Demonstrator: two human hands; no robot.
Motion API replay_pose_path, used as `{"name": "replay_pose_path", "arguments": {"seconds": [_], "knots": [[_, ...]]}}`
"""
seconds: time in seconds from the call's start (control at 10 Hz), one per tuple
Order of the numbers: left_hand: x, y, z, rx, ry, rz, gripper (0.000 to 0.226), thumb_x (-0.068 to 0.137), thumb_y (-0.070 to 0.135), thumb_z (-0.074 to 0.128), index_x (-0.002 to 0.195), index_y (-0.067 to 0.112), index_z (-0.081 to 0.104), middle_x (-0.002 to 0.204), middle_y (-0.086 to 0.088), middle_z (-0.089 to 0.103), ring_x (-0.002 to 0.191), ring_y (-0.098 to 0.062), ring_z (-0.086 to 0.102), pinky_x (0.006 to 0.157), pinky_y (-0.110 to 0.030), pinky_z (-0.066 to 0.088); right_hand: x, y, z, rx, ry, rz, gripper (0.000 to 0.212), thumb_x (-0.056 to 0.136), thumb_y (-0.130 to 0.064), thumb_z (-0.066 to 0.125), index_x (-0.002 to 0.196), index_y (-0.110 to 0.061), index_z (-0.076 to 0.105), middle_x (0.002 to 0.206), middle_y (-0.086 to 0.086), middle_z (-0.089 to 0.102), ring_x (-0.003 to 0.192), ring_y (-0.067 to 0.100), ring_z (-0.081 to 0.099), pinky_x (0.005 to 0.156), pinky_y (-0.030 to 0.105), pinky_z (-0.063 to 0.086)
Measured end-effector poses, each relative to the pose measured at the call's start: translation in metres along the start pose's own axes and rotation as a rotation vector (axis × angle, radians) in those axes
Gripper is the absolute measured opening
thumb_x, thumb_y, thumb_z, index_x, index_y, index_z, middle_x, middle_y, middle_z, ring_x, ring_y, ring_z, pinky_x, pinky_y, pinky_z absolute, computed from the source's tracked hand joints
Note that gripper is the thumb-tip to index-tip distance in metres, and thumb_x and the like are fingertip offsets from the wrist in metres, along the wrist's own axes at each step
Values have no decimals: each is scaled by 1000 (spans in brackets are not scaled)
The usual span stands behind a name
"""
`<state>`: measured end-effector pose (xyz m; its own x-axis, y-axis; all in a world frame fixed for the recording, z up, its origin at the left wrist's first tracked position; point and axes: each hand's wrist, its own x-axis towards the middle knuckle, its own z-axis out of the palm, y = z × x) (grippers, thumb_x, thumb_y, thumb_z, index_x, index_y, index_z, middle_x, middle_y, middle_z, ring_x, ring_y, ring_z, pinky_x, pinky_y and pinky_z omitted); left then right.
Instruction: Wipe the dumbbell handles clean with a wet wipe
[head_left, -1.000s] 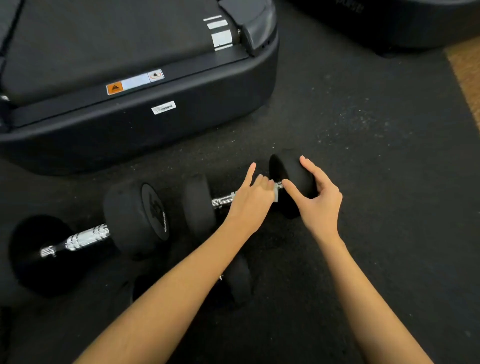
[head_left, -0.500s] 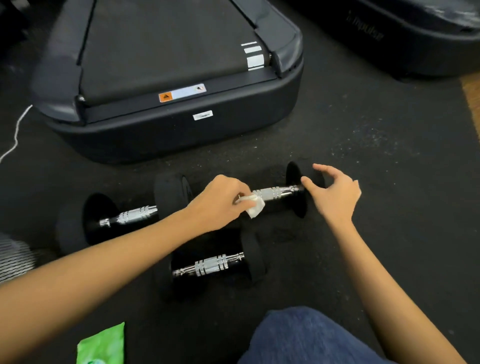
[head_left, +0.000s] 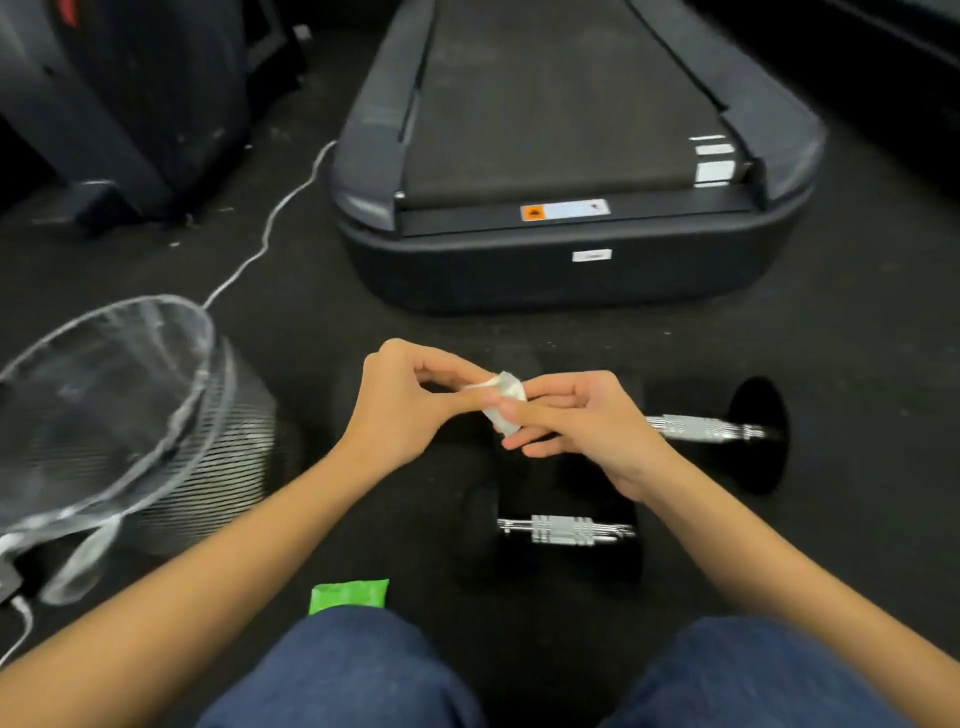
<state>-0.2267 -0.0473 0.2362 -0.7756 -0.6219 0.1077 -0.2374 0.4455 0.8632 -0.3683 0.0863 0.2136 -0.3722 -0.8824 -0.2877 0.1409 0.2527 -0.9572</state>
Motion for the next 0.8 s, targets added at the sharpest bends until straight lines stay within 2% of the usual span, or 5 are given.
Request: {"name": "replay_pose_path", "arguments": {"seconds": [0.2, 0.3, 0.5, 0.7, 0.8], "knots": [[-35, -39, -77, -16, 274, -75, 15, 79, 5, 78, 91, 13, 76, 80, 0, 76, 77, -17, 73, 71, -34, 58, 46, -18, 68, -185, -153, -69, 18, 90, -19, 70, 107, -15, 72, 87, 5, 77, 78, 22, 75, 62, 24, 58], [-55, -49, -116, 41, 409, -69, 25, 79, 3, 78, 102, 12, 73, 80, -1, 75, 75, -14, 73, 69, -24, 57, 67, -32, 108, -265, -206, -155, 22, 89, -18, 70, 111, -20, 70, 82, 5, 77, 74, 23, 75, 59, 25, 57], [-82, -67, -191, 223, 635, -73, 20, 81, 6, 76, 97, 18, 75, 83, 5, 74, 75, -7, 69, 68, -18, 54, 114, -68, 194, -400, -184, -577, 18, 86, -13, 72, 103, -19, 74, 67, -7, 72, 62, 4, 68, 59, 13, 47], [-93, -87, -240, 331, 706, -173, 19, 79, 4, 75, 93, 17, 75, 80, 9, 72, 68, -1, 66, 65, -12, 51, 158, -85, 263, -520, -262, -653, 16, 81, -18, 73, 95, -25, 77, 73, -8, 73, 63, -2, 64, 65, 20, 53], [-100, -102, -244, 387, 732, -267, 22, 77, 5, 74, 95, 19, 74, 82, 7, 72, 72, -6, 67, 71, -20, 55, 170, -77, 284, -647, -336, -626, 17, 79, -24, 74, 96, -27, 76, 74, -11, 71, 67, 0, 64, 70, 23, 53]]}}
